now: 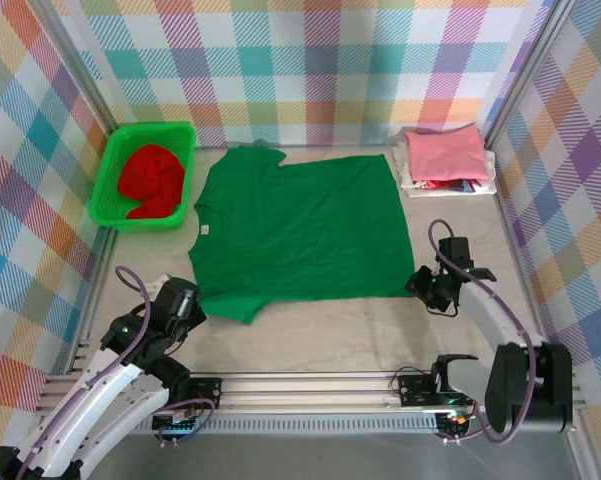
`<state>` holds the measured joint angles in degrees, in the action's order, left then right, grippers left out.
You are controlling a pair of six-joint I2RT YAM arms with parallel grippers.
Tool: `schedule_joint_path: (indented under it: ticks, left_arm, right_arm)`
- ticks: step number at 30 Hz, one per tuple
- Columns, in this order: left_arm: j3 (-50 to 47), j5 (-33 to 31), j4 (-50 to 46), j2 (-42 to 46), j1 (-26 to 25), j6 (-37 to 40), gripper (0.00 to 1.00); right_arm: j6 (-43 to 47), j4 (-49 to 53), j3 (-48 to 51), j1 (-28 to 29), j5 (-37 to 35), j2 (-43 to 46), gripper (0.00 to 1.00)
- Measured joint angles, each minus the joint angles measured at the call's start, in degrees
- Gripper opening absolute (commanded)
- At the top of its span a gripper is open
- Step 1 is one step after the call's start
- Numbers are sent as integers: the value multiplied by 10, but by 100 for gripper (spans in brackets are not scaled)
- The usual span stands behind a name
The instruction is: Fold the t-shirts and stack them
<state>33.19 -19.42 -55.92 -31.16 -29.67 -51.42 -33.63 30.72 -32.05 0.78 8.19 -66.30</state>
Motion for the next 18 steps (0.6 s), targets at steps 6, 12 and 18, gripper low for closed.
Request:
schedule_joint_path:
  ticks: [6, 12, 18]
  left_arm:
    - [8, -17, 0, 3, 4, 0, 0]
    - [7, -17, 2, 0, 7, 0, 0]
    - [0, -17, 6, -7, 12, 0, 0]
  right_arm:
    - [0, -18, -9, 2, 16, -73, 41]
    - [-1, -37, -22, 15, 22, -88, 43]
    - [-2, -49, -30, 23, 19, -115, 45]
